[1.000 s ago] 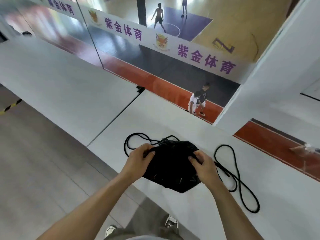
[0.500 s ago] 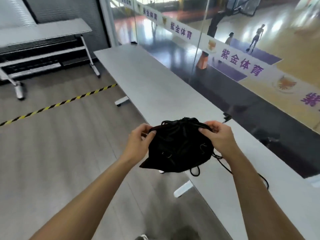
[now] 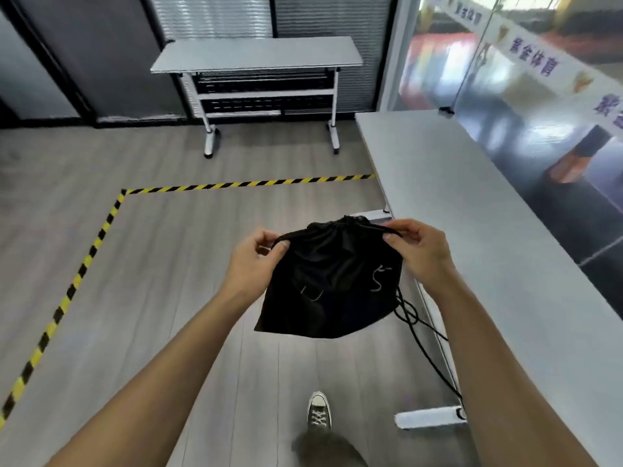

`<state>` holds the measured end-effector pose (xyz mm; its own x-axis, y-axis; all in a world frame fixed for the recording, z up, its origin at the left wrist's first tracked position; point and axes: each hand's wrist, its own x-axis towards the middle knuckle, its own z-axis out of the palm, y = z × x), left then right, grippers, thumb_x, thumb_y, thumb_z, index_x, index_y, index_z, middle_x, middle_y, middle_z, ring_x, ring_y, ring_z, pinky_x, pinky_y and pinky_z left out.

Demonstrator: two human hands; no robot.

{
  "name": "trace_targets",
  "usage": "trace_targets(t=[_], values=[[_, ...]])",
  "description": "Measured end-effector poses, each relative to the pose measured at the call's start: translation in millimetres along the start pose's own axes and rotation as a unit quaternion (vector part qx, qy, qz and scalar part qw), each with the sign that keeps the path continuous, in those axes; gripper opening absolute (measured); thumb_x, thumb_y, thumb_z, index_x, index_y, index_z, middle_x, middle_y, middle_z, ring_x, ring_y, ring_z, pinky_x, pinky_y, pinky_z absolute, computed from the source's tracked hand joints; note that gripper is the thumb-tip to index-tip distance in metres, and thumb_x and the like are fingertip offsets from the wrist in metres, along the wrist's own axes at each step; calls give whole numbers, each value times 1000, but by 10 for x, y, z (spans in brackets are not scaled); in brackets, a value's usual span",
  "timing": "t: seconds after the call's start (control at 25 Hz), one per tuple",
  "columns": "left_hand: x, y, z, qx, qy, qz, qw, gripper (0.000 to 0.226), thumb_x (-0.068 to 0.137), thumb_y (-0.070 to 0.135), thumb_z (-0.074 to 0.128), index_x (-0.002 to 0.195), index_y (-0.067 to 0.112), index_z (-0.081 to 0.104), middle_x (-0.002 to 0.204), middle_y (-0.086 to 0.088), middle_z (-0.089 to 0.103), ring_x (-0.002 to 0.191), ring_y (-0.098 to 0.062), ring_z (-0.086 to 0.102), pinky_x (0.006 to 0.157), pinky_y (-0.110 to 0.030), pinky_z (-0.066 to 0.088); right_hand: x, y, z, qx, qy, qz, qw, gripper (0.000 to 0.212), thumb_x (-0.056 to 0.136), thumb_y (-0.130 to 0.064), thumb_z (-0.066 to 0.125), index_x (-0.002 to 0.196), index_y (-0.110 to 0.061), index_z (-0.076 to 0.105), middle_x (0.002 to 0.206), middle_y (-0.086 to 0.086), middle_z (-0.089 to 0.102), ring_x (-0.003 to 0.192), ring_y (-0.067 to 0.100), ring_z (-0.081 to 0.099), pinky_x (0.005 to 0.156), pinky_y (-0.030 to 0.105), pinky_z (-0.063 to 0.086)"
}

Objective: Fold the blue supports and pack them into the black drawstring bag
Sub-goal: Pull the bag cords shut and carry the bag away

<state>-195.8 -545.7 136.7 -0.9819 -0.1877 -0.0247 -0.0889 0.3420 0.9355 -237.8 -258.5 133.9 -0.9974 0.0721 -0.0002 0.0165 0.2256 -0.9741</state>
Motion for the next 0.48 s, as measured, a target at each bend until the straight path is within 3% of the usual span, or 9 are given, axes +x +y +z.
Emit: trace_targets(t=[0.2, 0.4, 0.48], values=[[1246, -67, -541, 1, 87, -43, 995, 8, 94, 25, 67, 87, 27, 66, 88, 1, 69, 80, -10, 64, 67, -14, 50, 1560, -314, 1047, 17, -67, -43, 997, 22, 88, -1, 72, 94, -21, 75, 87, -9, 76, 80, -1, 72, 76, 12, 53], [2507, -201, -1075, -37, 160, -86, 983, 9, 93, 25, 68, 96, 16, 67, 94, -7, 70, 85, -15, 67, 68, -18, 53, 2956, -624, 2062, 34, -114, -75, 990, 20, 90, 3, 68, 102, -11, 76, 92, -4, 77, 85, 4, 73, 81, 14, 55], [3074, -244, -1271, -67, 174, -104, 977, 4, 93, 19, 68, 92, 15, 67, 91, -8, 68, 86, -18, 66, 77, -29, 57, 3473, -727, 2444, 29, -121, -72, 990, 18, 91, 0, 68, 102, -12, 77, 92, -2, 77, 85, 5, 74, 79, 14, 55]])
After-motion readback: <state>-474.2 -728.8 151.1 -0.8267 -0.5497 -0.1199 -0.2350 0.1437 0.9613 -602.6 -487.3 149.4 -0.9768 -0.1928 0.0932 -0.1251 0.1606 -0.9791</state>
